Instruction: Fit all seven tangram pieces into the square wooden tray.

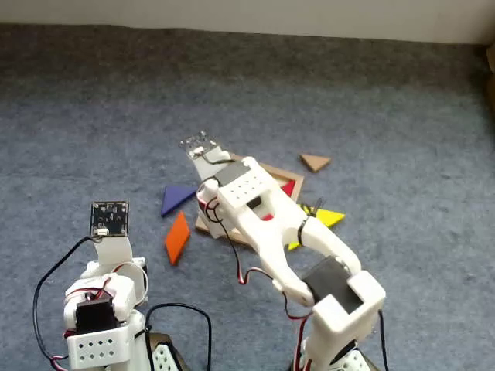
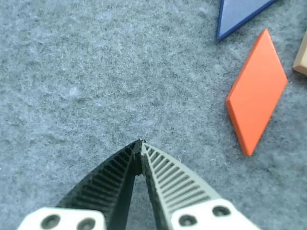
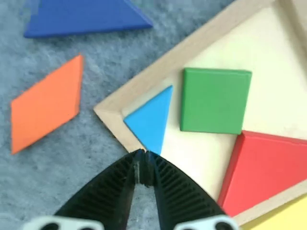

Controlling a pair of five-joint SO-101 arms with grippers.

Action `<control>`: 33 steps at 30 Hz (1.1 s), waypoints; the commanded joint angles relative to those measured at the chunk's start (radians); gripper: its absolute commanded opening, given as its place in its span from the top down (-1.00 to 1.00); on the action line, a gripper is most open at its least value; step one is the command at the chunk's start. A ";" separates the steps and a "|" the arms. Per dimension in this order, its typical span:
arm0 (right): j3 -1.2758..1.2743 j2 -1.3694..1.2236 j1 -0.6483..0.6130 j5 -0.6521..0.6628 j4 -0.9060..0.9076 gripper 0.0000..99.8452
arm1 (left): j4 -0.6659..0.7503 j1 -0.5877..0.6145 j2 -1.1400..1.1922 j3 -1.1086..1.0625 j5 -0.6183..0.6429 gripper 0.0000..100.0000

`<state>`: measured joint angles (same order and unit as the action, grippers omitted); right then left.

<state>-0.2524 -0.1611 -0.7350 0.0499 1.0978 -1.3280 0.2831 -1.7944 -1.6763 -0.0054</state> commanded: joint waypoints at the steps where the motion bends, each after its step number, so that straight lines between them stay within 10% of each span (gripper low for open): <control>1: -0.042 0.107 -0.008 0.011 -0.016 0.99 | -0.005 0.008 -0.027 -0.019 -0.003 0.99; 33: -0.119 -0.101 0.062 -0.126 -0.263 0.74 | -0.005 0.008 -0.027 -0.019 -0.003 0.99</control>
<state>-0.3751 -0.2302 -0.7396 -0.0744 0.8416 -1.3280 0.2831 -1.7944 -1.6763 -0.0054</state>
